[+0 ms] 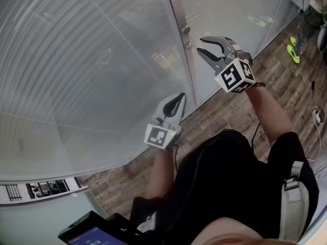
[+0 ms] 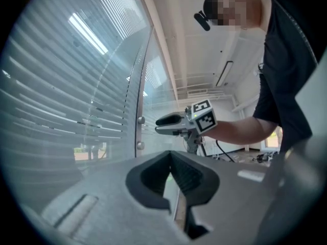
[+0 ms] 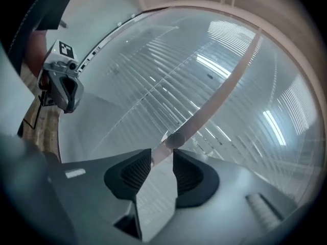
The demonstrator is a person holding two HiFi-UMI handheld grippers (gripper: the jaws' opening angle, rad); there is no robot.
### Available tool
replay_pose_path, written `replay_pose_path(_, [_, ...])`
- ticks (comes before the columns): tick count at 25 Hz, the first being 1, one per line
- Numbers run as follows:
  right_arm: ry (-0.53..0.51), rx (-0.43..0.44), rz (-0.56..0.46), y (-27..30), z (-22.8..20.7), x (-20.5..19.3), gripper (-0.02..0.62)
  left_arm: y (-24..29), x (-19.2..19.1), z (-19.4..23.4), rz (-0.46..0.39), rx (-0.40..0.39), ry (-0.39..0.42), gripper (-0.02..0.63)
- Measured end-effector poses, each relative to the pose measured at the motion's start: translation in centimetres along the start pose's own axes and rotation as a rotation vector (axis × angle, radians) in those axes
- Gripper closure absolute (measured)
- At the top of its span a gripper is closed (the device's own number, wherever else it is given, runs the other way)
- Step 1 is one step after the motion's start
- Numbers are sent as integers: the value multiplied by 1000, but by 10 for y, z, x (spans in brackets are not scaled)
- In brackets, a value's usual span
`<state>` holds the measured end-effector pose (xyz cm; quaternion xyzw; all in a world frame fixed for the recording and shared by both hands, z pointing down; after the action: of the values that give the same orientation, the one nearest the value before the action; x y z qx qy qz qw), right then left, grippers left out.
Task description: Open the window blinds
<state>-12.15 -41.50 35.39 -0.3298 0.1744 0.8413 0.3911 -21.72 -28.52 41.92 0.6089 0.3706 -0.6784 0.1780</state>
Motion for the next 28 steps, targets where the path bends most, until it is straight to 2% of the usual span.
replay_pose_path(5, [-228,11,62,27,-10,2,397,-3,0,-2,1,1,-21,603])
replay_pose_path(9, [-351,27,105,39,-15,5,388,-3,1,-8,-1,-8,-32,603])
replay_pose_path(17, [-480,48,158,58,-21,4,397,-6,-1,-16,9,-22,-37,603])
replay_pose_path(21, [-533,49,170,61,-24,5,440,-8,1,-17,7,-14,-36,603])
replay_pose_path(24, [-560,39,181,58,-25,5,471,-10,4,-17,5,-6,-33,603])
replay_pose_path(28, [-537,23,186,58,-24,7,468,-14,6,-16,6,2,-27,603])
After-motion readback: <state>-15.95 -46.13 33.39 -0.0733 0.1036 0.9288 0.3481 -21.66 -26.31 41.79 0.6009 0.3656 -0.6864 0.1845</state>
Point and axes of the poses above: the fingertips, and each gripper's own axes: y forward along the fingers, z to its left, x out of its top, the point moved 2 cm from there along -y, backward along the fingers, and after that the axes turned 14 degrees about -z, right-handed, at the moved point
